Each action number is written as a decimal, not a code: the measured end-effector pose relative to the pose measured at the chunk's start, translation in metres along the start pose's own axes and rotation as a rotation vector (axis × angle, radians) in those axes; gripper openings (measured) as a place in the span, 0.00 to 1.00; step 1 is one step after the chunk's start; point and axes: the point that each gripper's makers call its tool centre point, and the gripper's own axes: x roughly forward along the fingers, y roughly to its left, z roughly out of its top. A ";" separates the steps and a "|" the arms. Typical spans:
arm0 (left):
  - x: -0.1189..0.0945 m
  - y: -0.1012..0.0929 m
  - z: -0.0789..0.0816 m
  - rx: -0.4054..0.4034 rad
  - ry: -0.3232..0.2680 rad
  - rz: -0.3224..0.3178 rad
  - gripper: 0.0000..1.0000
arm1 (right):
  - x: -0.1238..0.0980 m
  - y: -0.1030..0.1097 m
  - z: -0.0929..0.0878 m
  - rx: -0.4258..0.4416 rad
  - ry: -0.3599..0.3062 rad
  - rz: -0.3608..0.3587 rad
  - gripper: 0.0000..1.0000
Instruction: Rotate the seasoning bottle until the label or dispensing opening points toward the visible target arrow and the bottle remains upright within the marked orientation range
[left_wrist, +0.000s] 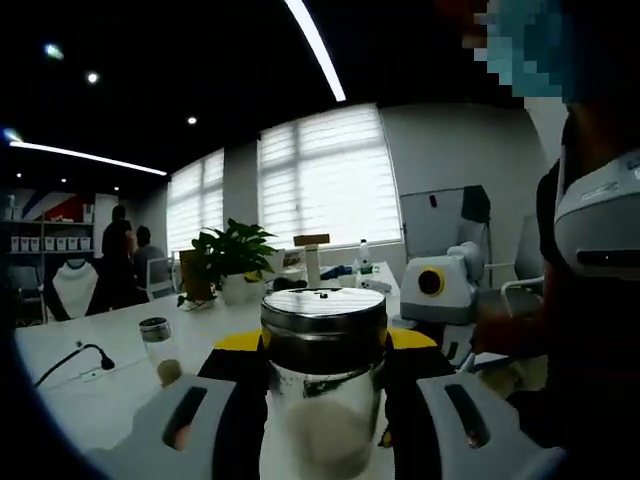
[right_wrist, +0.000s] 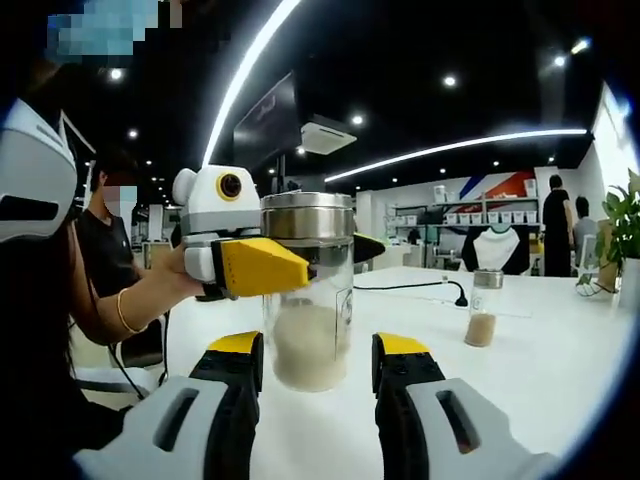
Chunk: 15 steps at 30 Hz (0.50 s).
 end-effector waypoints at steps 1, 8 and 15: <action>0.000 -0.003 0.000 -0.003 0.002 -0.019 0.46 | 0.001 0.002 0.001 -0.003 -0.004 0.009 0.42; -0.001 -0.017 -0.001 -0.057 -0.011 -0.127 0.46 | 0.005 0.015 0.009 -0.008 -0.052 0.071 0.42; -0.001 -0.034 -0.004 -0.067 -0.008 -0.218 0.46 | 0.005 0.028 0.015 -0.047 -0.079 0.130 0.42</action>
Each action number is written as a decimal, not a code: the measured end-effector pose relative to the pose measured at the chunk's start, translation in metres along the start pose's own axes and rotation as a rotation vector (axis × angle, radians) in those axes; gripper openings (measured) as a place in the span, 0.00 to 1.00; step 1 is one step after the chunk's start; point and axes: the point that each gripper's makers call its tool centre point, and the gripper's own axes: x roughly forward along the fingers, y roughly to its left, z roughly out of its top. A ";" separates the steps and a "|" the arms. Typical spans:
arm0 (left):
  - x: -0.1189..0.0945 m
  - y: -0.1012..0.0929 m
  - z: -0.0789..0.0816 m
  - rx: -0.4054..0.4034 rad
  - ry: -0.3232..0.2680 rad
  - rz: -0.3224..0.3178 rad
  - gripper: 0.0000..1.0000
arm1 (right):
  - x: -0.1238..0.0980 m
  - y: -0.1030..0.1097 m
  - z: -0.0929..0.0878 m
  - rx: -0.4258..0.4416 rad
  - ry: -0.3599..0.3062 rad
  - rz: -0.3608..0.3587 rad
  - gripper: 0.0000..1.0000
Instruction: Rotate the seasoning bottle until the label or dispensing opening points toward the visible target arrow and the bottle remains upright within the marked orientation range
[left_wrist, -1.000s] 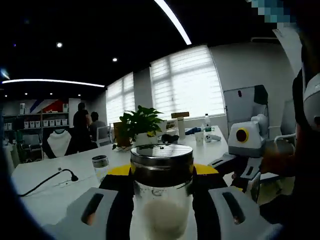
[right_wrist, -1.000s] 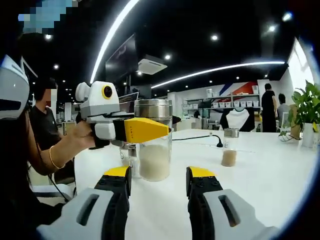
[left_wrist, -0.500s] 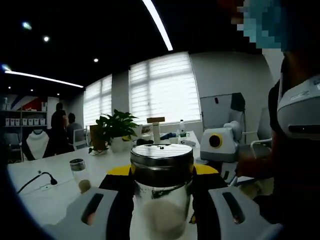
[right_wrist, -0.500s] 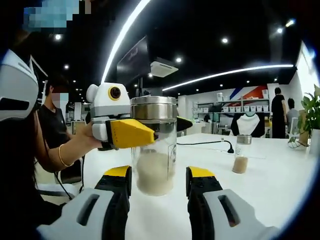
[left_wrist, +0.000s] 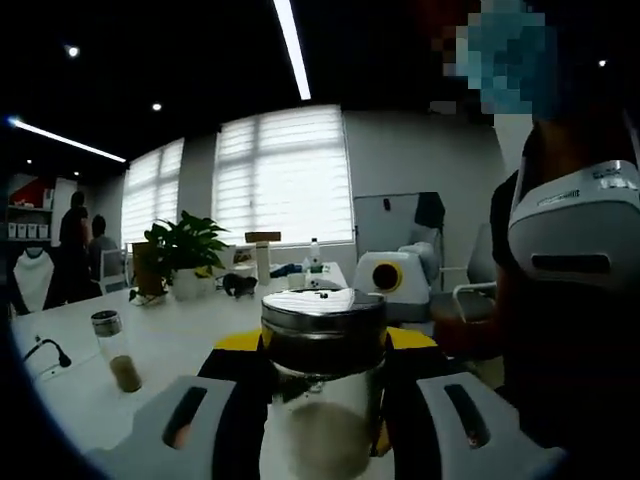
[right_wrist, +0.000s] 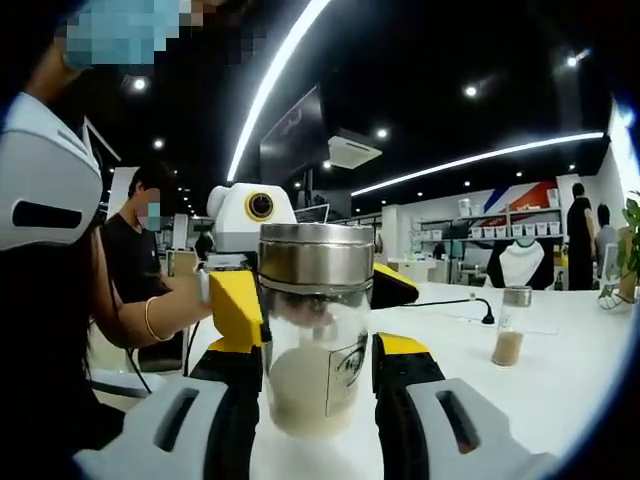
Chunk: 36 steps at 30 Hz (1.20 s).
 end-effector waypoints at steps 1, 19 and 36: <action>-0.001 -0.002 0.001 -0.011 -0.010 -0.010 0.46 | -0.001 0.002 0.002 -0.007 -0.009 0.007 0.42; 0.001 -0.026 -0.002 0.004 0.022 -0.158 0.46 | -0.003 0.019 0.002 0.039 -0.058 0.106 0.40; 0.004 0.007 -0.014 -0.003 0.095 0.055 0.44 | -0.005 -0.012 -0.009 0.048 -0.019 -0.065 0.39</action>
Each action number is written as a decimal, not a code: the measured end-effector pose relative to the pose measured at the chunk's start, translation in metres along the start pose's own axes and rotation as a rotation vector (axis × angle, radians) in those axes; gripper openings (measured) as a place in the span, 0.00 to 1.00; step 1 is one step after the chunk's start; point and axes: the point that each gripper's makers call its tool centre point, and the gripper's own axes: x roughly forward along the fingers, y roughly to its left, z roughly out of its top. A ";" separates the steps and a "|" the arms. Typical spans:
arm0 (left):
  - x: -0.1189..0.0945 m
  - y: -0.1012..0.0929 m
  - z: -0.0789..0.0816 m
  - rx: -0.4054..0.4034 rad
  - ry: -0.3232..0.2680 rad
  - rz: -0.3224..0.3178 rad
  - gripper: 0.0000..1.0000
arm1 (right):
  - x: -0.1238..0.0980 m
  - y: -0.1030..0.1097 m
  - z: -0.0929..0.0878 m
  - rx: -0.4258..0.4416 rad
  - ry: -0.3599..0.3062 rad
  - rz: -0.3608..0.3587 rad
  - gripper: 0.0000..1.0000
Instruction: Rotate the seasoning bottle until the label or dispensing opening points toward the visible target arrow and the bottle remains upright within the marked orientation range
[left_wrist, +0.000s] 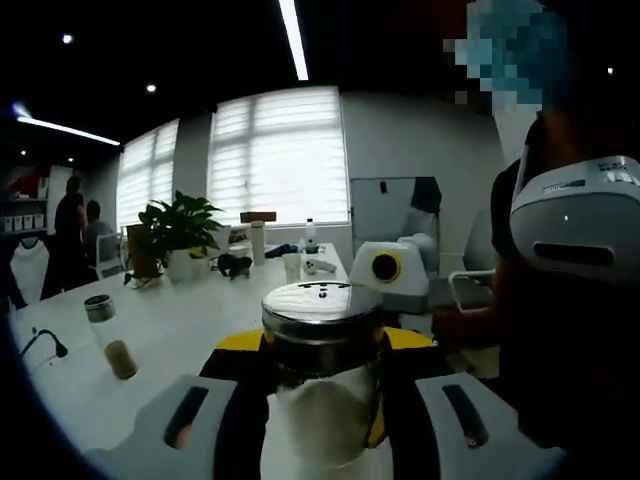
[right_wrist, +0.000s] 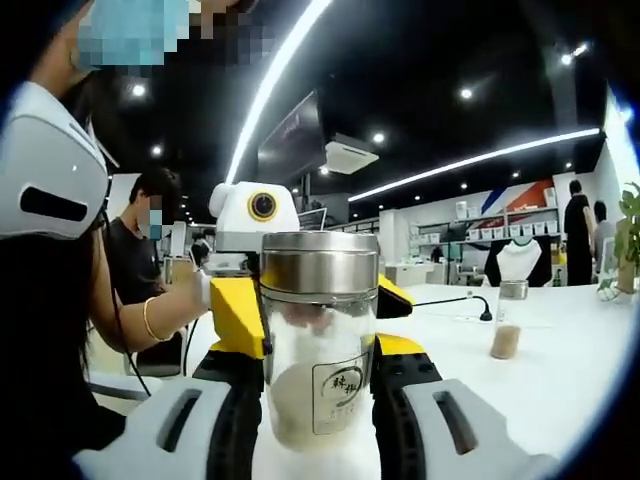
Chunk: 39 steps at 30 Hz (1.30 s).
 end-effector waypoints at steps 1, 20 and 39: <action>0.000 0.003 0.000 -0.004 0.000 0.026 0.44 | 0.000 -0.005 0.000 -0.011 0.002 -0.025 0.39; -0.013 0.059 0.013 -0.007 -0.067 0.595 0.43 | 0.024 -0.050 0.001 -0.079 -0.004 -0.374 0.39; -0.029 0.079 0.000 0.002 -0.071 0.882 0.45 | 0.039 -0.062 -0.014 -0.078 -0.044 -0.587 0.39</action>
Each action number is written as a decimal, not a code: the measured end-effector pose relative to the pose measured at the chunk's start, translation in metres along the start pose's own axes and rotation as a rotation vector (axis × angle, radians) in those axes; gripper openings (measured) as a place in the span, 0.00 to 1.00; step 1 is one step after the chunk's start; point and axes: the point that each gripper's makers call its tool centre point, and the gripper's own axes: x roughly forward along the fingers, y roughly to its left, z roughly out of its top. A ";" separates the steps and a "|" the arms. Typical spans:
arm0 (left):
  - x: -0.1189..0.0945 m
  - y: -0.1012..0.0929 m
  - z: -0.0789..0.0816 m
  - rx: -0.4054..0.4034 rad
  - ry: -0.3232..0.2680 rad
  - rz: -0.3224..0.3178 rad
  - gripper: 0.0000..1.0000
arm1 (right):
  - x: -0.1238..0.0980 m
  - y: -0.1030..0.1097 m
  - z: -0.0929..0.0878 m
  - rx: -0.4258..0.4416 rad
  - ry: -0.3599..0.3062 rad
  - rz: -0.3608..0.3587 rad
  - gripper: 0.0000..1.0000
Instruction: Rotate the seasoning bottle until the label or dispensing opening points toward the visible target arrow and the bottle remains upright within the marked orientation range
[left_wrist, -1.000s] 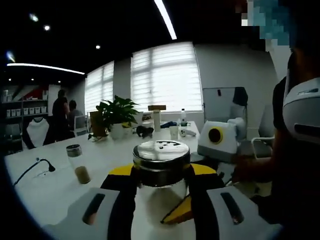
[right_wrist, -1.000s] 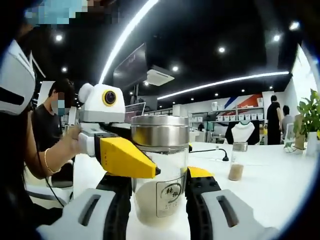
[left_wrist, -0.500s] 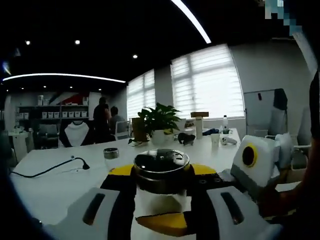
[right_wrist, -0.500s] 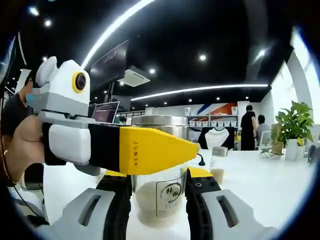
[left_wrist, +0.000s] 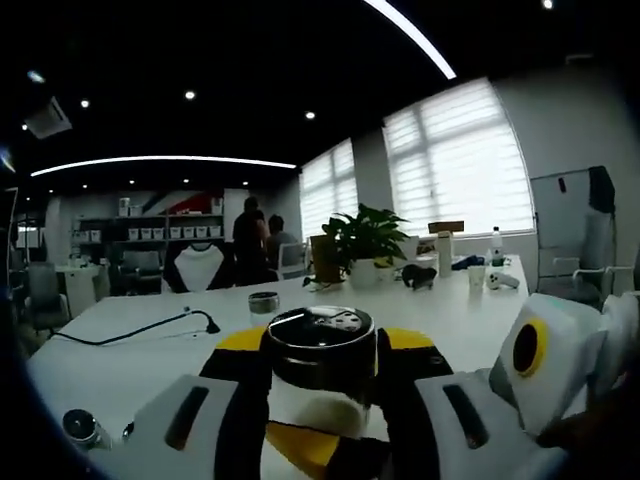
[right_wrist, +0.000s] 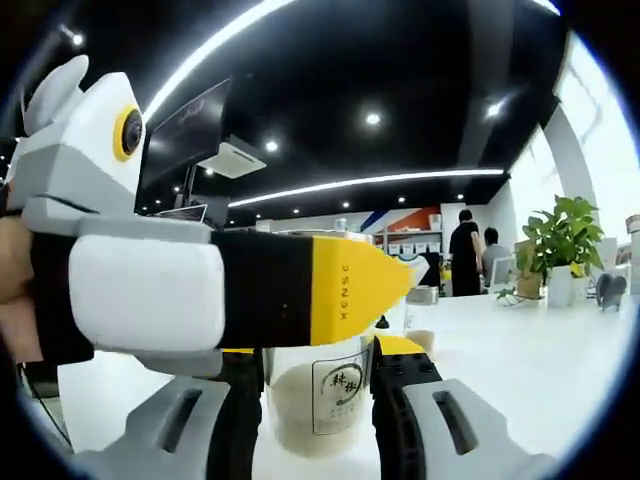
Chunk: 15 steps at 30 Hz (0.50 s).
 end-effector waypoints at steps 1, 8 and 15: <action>0.000 0.001 -0.001 -0.005 -0.002 0.012 0.44 | 0.000 0.000 0.000 -0.003 -0.002 -0.007 0.39; -0.001 0.008 -0.008 -0.051 -0.011 0.080 0.46 | -0.002 0.003 -0.004 -0.016 -0.017 -0.031 0.39; -0.004 0.010 -0.012 -0.061 -0.027 0.139 0.45 | -0.003 0.005 -0.006 -0.035 -0.008 -0.032 0.39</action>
